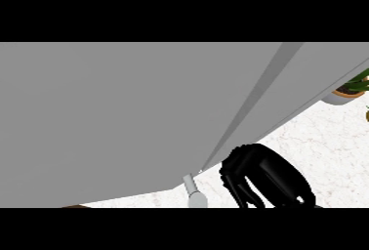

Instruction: Pick up the bottled water, place it into the cabinet and close the cabinet

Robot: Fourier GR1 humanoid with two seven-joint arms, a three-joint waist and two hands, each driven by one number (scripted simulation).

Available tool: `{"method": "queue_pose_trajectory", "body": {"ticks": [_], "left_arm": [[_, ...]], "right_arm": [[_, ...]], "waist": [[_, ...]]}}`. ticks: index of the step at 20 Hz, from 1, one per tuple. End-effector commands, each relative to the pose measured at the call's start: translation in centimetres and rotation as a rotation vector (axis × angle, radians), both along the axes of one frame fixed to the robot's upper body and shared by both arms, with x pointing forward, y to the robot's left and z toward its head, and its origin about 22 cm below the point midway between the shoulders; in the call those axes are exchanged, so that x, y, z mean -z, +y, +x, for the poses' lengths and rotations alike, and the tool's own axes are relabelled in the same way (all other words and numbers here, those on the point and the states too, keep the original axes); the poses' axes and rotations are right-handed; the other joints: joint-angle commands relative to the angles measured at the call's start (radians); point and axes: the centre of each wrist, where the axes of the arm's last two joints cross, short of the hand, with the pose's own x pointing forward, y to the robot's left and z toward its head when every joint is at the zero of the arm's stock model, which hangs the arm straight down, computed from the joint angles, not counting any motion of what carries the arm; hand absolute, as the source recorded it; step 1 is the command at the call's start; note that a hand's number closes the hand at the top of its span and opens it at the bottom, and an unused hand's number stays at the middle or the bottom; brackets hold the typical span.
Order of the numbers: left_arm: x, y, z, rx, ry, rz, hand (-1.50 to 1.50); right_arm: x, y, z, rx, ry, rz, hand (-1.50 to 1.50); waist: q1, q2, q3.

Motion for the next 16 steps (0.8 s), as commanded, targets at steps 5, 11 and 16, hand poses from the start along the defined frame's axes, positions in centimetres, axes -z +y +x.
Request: {"method": "queue_pose_trajectory", "body": {"ticks": [5,11,16], "left_arm": [[0.1,0.8,-0.4,0.012,-0.015,-0.047,-1.50],[0.2,0.7,-0.3,0.016,-0.001,-0.059,-1.50],[-1.0,1.1,0.8,0.008,-0.024,-0.039,-1.50]], "right_arm": [[-2.8,3.4,10.5,0.233,0.052,-0.019,1.50],[-4.0,3.7,15.6,0.278,0.040,-0.062,1.50],[-2.7,4.3,16.5,0.265,0.058,-0.064,1.50]], "waist": [[-0.028,-0.012,0.003],[-0.057,-0.011,0.006],[-0.071,-0.011,0.007]]}}
